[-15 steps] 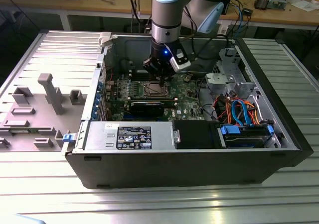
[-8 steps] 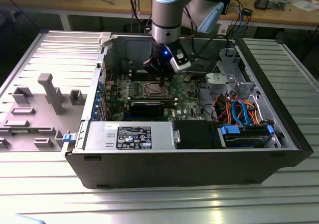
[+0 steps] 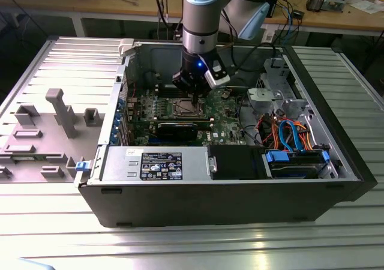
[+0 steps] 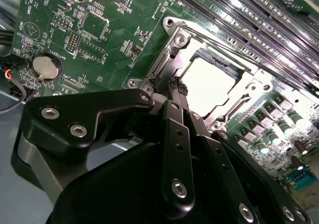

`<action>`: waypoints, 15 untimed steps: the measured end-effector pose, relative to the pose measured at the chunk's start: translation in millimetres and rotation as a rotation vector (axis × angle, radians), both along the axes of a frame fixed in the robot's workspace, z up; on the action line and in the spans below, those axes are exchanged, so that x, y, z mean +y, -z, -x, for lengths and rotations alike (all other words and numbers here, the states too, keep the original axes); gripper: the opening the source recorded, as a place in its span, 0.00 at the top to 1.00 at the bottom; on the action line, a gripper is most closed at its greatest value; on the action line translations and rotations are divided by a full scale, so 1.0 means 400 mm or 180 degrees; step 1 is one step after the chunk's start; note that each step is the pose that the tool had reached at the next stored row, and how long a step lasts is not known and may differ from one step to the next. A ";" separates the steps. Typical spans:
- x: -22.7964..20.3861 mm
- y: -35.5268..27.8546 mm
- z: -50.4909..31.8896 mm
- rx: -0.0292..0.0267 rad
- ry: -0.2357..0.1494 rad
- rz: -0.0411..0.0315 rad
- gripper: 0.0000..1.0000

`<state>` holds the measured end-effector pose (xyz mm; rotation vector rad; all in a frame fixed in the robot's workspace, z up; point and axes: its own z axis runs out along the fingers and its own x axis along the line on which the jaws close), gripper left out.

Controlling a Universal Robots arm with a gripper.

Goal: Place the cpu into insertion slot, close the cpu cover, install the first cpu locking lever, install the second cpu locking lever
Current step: 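Install the second cpu locking lever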

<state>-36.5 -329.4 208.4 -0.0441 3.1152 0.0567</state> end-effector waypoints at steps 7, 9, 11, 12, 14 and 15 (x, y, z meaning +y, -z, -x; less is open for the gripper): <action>-0.011 0.000 0.000 0.0000 0.0000 0.0000 0.89; -0.012 0.000 0.000 0.0000 0.0001 0.0000 0.89; -0.012 0.000 0.000 0.0000 0.0000 0.0000 0.89; -0.012 0.000 0.000 0.0000 0.0000 0.0000 0.89; -0.012 0.000 0.000 0.0000 0.0000 0.0000 0.89; -0.013 0.000 0.000 0.0000 0.0000 0.0000 0.89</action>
